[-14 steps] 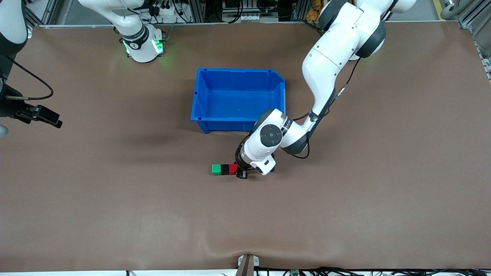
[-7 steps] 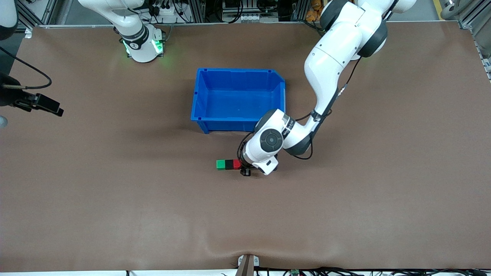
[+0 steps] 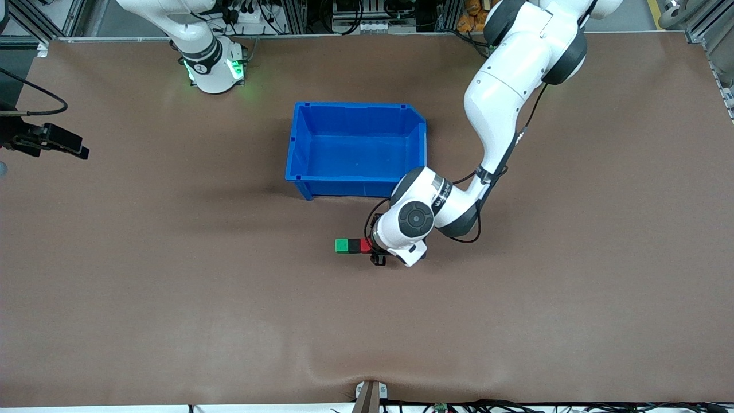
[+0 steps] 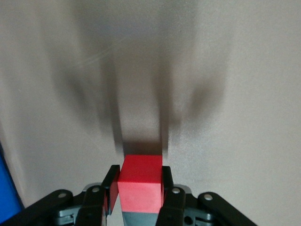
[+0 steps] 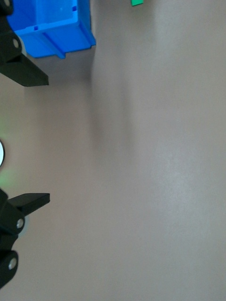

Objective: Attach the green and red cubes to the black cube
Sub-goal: 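Press the red cube against the black cube with the left gripper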

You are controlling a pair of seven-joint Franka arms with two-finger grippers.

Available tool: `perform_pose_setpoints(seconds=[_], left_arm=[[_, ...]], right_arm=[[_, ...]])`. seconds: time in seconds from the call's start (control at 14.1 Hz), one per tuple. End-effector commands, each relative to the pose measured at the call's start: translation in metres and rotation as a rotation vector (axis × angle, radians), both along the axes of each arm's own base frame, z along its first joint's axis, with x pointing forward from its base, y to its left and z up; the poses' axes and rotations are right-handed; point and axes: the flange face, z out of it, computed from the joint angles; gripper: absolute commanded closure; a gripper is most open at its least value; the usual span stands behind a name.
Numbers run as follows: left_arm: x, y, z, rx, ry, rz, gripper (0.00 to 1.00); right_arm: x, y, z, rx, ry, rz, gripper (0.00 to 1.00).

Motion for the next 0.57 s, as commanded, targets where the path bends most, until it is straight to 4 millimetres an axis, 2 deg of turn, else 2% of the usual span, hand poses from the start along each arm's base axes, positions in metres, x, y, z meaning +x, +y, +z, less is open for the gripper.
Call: perform_pose_setpoints(seconds=[0.0, 0.07, 0.14, 0.28, 0.36, 0.5], left_arm=[[0.002, 0.001, 0.027, 0.009, -0.058, -0.099, 0.00], [0.005, 0.003, 0.042, 0.032, -0.101, -0.157, 0.00], [0.005, 0.008, 0.073, 0.080, -0.131, -0.230, 0.00], [0.023, 0.050, 0.141, 0.119, -0.159, -0.357, 0.00], [0.025, 0.067, 0.177, 0.120, -0.172, -0.424, 0.00], [0.033, 0.115, 0.237, 0.143, -0.178, -0.473, 0.00]], right_arm=[[-0.004, -0.012, 0.004, 0.030, 0.000, 0.058, 0.00], [-0.004, -0.012, 0.005, 0.029, -0.001, 0.057, 0.00], [-0.004, -0.012, 0.003, 0.029, 0.002, 0.057, 0.00], [-0.002, -0.010, 0.003, 0.029, -0.004, 0.055, 0.00], [-0.001, -0.009, 0.003, 0.030, -0.007, 0.055, 0.00], [0.001, -0.006, 0.001, 0.050, -0.012, 0.037, 0.00]])
